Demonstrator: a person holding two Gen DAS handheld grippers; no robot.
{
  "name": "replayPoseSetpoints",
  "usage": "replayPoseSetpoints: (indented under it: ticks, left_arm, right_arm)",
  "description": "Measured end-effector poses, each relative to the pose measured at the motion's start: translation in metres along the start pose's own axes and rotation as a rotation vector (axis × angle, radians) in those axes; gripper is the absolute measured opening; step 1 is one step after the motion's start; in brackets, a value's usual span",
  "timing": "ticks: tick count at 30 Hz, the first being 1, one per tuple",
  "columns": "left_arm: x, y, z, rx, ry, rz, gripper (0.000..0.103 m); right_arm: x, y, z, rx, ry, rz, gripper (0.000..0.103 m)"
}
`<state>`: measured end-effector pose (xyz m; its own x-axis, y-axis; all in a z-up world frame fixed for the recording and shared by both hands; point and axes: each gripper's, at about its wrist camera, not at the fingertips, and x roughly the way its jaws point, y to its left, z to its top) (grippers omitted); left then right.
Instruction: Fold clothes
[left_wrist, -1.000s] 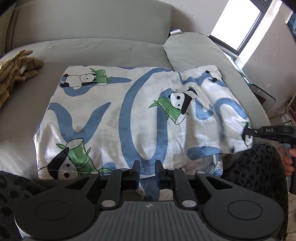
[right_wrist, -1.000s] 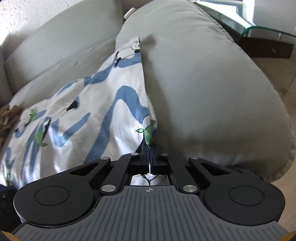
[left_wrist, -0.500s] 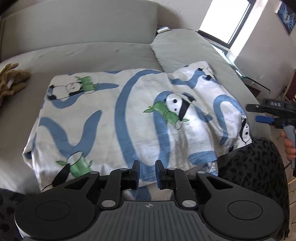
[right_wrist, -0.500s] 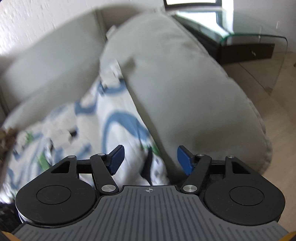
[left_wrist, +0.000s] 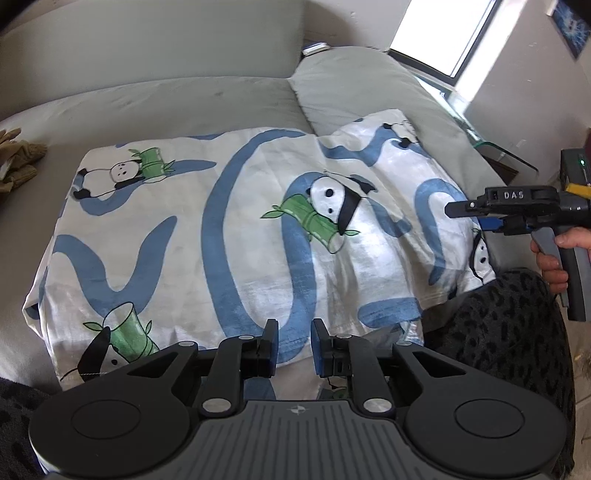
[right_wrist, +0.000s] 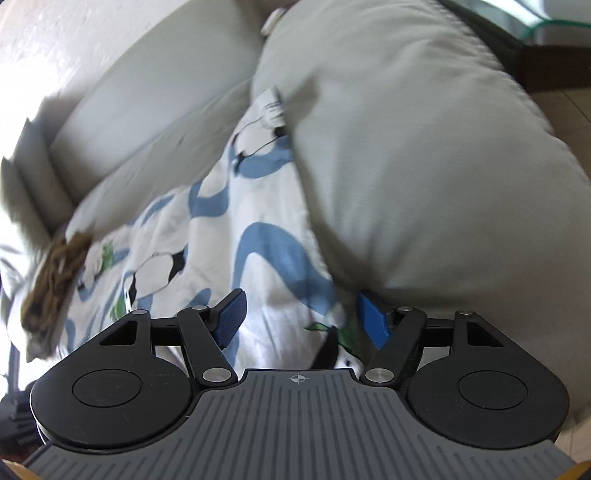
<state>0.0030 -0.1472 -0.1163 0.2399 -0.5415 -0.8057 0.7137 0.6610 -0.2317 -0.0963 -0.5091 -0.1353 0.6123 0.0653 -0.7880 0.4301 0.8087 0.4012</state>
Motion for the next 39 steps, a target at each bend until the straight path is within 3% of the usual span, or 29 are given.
replayPoseSetpoints:
  ticks: [4,8,11,13,18,25,32,39]
  left_arm:
    - [0.003,0.002,0.002,-0.013,0.012,0.052,0.016]
    - [0.004,0.003,0.002,-0.024,0.017,0.055,0.016]
    - [0.005,0.003,0.0,-0.024,0.02,0.055,0.016]
    - [0.002,0.003,-0.002,-0.025,0.018,0.058,0.016]
    - [-0.012,0.015,-0.004,-0.057,0.001,0.073,0.016]
    - [-0.043,0.041,-0.011,-0.137,-0.049,0.089,0.03]
    - [-0.091,0.082,-0.024,-0.254,-0.173,0.126,0.033]
    - [-0.133,0.127,-0.045,-0.374,-0.275,0.207,0.033]
  right_arm:
    - [0.014,0.011,-0.001,-0.037,-0.009,-0.036,0.062]
    - [0.023,0.025,-0.005,-0.14,-0.005,-0.08,0.06]
    - [0.031,0.027,-0.004,-0.167,-0.01,-0.105,0.034]
    - [0.036,0.019,-0.002,-0.116,-0.015,-0.077,0.002]
    - [0.024,0.018,-0.006,-0.031,-0.063,-0.052,0.001]
    - [-0.012,0.074,-0.017,-0.085,-0.168,-0.165,0.001]
    - [-0.014,0.182,-0.021,-0.286,-0.228,-0.174,0.001]
    - [0.05,0.331,-0.055,-0.61,-0.124,-0.071,0.002]
